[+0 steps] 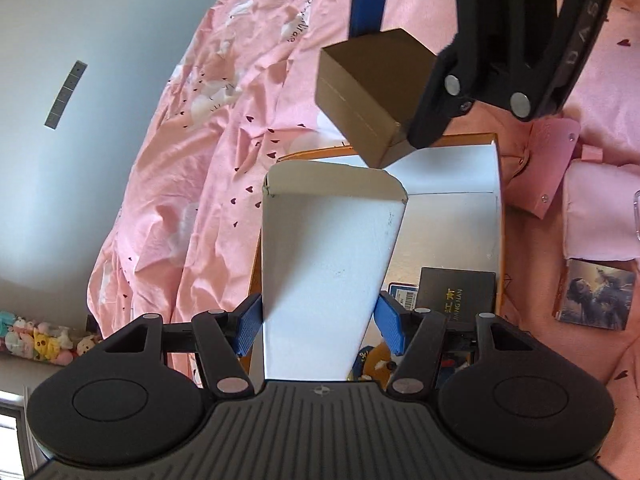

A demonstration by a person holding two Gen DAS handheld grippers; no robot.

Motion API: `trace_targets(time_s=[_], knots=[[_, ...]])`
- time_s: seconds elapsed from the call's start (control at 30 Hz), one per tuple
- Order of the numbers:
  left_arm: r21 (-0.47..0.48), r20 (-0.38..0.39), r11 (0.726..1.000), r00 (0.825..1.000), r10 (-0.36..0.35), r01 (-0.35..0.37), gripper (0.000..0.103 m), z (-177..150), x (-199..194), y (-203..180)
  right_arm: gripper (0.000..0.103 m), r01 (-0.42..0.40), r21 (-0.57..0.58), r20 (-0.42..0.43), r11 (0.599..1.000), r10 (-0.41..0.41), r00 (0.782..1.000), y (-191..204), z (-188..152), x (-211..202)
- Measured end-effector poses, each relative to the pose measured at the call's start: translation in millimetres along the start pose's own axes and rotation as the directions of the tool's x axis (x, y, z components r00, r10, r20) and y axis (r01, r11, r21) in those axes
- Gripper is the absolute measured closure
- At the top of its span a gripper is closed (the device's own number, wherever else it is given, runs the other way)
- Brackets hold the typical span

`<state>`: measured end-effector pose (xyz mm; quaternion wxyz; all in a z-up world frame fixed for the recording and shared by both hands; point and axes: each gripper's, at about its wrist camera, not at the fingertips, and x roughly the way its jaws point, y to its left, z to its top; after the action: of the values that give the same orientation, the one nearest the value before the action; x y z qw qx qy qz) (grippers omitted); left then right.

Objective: Organize objects
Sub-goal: 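Lift both boxes and carry them over the orange box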

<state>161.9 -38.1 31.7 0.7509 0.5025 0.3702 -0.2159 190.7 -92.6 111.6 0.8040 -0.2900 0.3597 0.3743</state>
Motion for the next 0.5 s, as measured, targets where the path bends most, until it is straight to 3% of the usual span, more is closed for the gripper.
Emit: trace_targets(time_s=[0.23,0.5], knots=[[0.031,-0.079,0.997,0.995,-0.061,0.064,0.033,6.3,64.7,8.0,0.038,0.036,-0.048,-0.014,0.998,-0.037,0.999,-29.5,23.0,45.5],[0.008,-0.075,0.988,0.986,-0.15,0.151,0.033,7.7,106.7,14.7,0.038,0.016,-0.008,-0.031,1.0,-0.016,0.999,-54.7,27.4,71.9]])
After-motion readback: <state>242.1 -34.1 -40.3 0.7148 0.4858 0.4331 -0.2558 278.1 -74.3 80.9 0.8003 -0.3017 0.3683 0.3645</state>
